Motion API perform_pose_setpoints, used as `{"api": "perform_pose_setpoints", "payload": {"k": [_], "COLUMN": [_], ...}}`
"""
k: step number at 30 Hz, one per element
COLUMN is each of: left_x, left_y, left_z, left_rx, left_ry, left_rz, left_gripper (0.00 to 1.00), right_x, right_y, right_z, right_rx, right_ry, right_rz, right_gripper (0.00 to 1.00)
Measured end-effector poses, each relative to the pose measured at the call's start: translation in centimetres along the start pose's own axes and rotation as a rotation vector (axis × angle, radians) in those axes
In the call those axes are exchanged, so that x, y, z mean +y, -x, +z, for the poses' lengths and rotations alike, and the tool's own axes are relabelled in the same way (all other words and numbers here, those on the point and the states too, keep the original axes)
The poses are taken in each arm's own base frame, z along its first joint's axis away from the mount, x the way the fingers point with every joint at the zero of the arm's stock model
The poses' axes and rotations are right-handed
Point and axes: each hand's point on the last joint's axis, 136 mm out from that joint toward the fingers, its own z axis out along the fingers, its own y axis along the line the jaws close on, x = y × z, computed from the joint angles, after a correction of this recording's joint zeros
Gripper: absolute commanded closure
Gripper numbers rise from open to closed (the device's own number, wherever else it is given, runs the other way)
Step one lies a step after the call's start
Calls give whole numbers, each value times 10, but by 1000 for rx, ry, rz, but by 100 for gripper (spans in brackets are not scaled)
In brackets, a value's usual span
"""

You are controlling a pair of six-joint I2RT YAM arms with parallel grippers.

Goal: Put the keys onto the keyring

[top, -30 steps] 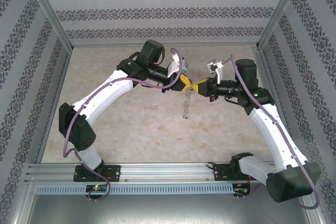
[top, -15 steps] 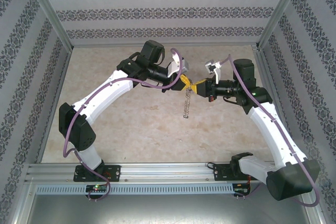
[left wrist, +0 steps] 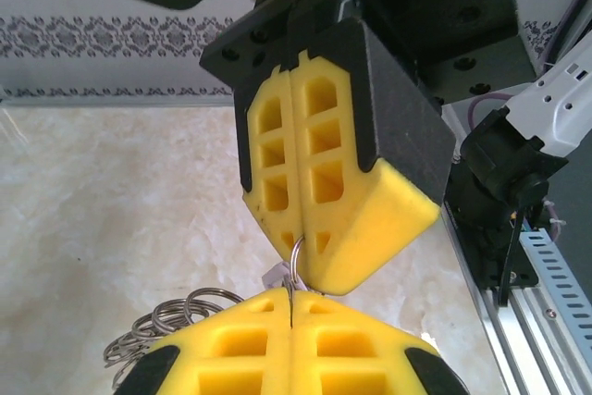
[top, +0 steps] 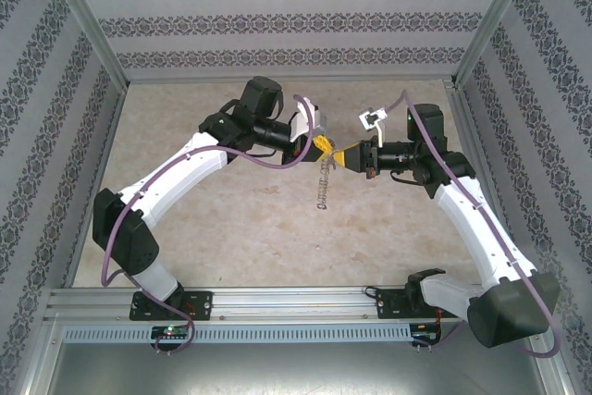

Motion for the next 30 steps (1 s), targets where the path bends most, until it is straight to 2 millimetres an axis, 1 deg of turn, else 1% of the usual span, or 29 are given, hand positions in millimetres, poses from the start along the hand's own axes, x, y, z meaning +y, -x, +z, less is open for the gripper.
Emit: {"api": "perform_pose_setpoints", "payload": {"k": [5, 11, 16, 30], "left_x": [0, 0, 0, 1], "left_y": [8, 12, 15, 16], "left_z": [-3, -4, -5, -4], "left_rx": [-22, -39, -54, -74], "left_ry": [12, 23, 30, 39], "left_rz": [59, 93, 113, 115], "left_gripper": [100, 100, 100, 100], "right_x": [-2, -1, -4, -2], "right_y": [-1, 0, -4, -6], "right_z": [1, 1, 2, 4], "right_rx": [2, -6, -4, -15], "right_ry": [20, 41, 47, 84], "right_rz": [35, 45, 57, 55], "right_gripper": [100, 100, 100, 100]}}
